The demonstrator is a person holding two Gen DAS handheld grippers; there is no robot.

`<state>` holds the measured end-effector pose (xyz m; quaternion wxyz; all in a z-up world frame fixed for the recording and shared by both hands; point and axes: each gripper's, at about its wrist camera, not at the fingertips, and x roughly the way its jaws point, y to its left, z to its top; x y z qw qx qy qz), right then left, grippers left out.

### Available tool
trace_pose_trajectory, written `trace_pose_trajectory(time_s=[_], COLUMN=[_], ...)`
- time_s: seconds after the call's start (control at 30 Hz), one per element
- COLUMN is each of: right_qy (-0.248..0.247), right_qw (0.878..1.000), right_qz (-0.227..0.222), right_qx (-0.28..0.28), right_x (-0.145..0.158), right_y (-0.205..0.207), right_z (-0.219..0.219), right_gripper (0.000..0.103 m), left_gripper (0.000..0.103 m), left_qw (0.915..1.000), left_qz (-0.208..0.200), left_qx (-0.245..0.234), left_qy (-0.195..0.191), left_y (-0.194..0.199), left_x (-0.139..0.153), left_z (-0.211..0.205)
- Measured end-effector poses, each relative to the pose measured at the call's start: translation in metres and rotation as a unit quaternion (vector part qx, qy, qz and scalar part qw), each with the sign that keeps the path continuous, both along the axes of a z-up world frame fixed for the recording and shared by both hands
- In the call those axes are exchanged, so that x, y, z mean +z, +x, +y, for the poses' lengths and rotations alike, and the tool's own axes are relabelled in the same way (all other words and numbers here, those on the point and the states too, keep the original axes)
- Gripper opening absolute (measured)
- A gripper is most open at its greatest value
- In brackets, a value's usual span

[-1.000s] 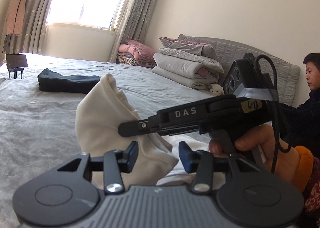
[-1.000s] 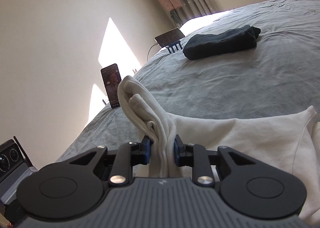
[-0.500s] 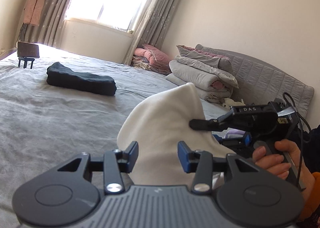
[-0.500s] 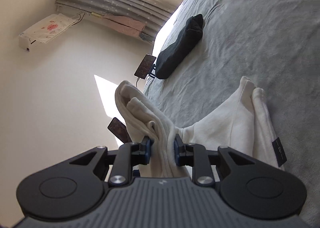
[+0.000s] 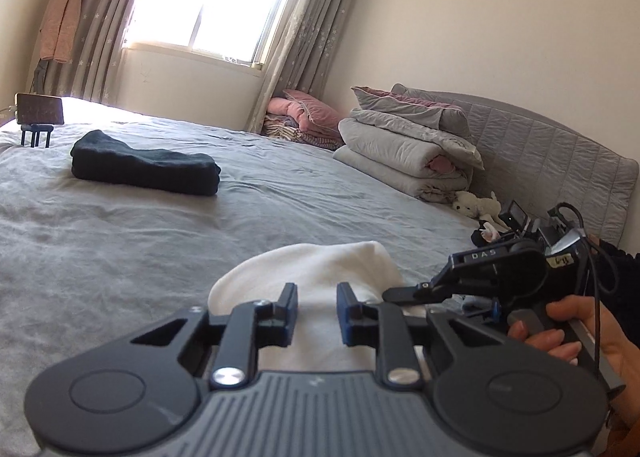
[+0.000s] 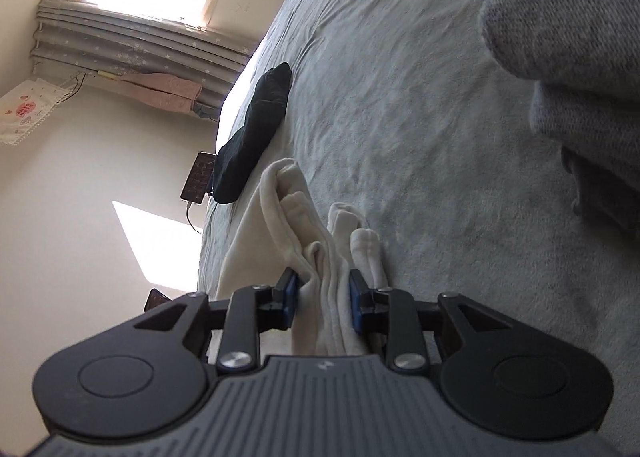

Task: Fold clothes
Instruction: 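Lift the held ends with both grippers and fold them over the sweatshirt, then lower the folded sweatshirt and open both grippers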

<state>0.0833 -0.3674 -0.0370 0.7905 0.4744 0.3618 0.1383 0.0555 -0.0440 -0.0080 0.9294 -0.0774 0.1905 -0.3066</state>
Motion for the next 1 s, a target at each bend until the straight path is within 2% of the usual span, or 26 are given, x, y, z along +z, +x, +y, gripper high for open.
trace_pose_trajectory(time_s=[0.1, 0.17, 0.23, 0.3, 0.37, 0.47, 0.6, 0.67, 0.87, 0.93, 1.0], right_qy=[-0.047, -0.091, -0.163, -0.233, -0.273, -0.299, -0.333, -0.350, -0.398, -0.392, -0.382], right_qw=[0.998, 0.993, 0.980, 0.958, 0.941, 0.935, 0.925, 0.919, 0.901, 0.905, 0.911], right_qz=[-0.037, -0.069, -0.113, -0.164, -0.200, -0.193, -0.183, -0.178, -0.162, -0.152, -0.145], right_qx=[-0.004, -0.011, -0.020, -0.019, -0.013, 0.002, 0.023, 0.033, 0.063, 0.062, 0.056], right_x=[0.017, 0.029, 0.043, 0.054, 0.059, 0.049, 0.036, 0.030, 0.011, 0.005, 0.000], right_y=[-0.010, -0.017, -0.023, -0.028, -0.030, -0.022, -0.011, -0.005, 0.012, 0.014, 0.013], right_z=[-0.001, 0.004, 0.018, 0.036, 0.052, 0.059, 0.067, 0.071, 0.084, 0.081, 0.078], right_gripper=[0.047, 0.047, 0.047, 0.047, 0.047, 0.044, 0.037, 0.035, 0.029, 0.031, 0.036], left_gripper=[0.021, 0.021, 0.021, 0.021, 0.021, 0.021, 0.021, 0.021, 0.021, 0.022, 0.023], left_qw=[0.9999, 0.9998, 0.9997, 0.9994, 0.9986, 0.9964, 0.9901, 0.9885, 0.9885, 0.9891, 0.9926], left_qz=[-0.008, -0.010, -0.008, -0.011, -0.018, -0.017, -0.007, -0.004, 0.013, 0.019, 0.022], left_qx=[-0.012, -0.017, -0.021, -0.028, -0.043, -0.070, -0.089, -0.092, -0.108, -0.111, -0.093], left_qy=[0.002, 0.003, 0.008, 0.015, 0.025, 0.045, 0.108, 0.120, 0.106, 0.095, 0.074], left_y=[0.006, 0.010, 0.015, 0.016, 0.015, 0.013, 0.012, 0.011, 0.011, 0.012, 0.017], left_x=[0.005, 0.006, 0.005, 0.004, 0.007, 0.005, -0.015, -0.024, -0.019, -0.015, -0.009], left_z=[-0.007, -0.010, -0.015, -0.020, -0.024, -0.031, -0.046, -0.048, -0.043, -0.040, -0.033])
